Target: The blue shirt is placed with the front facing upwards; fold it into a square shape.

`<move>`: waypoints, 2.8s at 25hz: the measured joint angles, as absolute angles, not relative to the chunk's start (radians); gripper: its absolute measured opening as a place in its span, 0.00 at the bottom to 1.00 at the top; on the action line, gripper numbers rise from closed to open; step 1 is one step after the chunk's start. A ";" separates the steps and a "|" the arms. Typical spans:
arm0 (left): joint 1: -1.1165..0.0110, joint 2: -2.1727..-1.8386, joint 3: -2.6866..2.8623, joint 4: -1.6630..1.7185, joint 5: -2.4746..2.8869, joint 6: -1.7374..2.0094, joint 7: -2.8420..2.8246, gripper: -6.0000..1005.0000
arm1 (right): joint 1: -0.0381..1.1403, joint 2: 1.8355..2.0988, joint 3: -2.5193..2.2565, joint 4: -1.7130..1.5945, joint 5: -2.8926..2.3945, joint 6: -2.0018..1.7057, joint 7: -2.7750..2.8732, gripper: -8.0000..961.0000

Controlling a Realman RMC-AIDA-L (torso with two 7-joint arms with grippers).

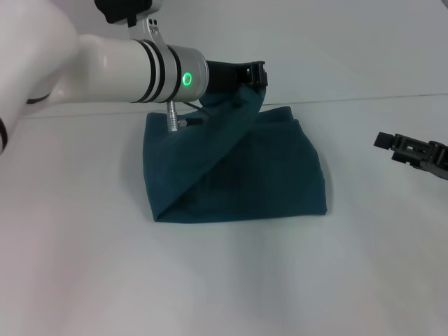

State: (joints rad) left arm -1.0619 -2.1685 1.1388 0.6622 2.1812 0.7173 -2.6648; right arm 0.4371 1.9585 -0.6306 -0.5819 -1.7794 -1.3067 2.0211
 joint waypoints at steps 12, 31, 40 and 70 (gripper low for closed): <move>-1.056 -2.166 1.148 0.641 2.170 0.704 -2.636 0.17 | 0.467 1.969 -0.633 -0.570 -1.779 -1.302 2.020 0.97; -1.025 -2.161 1.139 0.665 2.114 0.753 -2.595 0.41 | 0.469 1.976 -0.675 -0.568 -1.783 -1.278 2.021 0.97; -0.821 -2.109 0.895 0.829 2.114 1.023 -2.600 0.60 | 0.489 1.971 -0.675 -0.567 -1.835 -1.277 2.032 0.97; -0.448 -2.016 0.536 0.959 2.111 1.620 -2.313 0.60 | 0.998 1.968 -0.816 -0.669 -2.586 -1.104 2.668 0.97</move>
State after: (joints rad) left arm -0.4483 -2.0160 0.5365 0.9588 2.1113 1.6204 -2.3126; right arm 0.9977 1.9678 -0.8163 -0.6691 -2.5861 -1.1044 2.6675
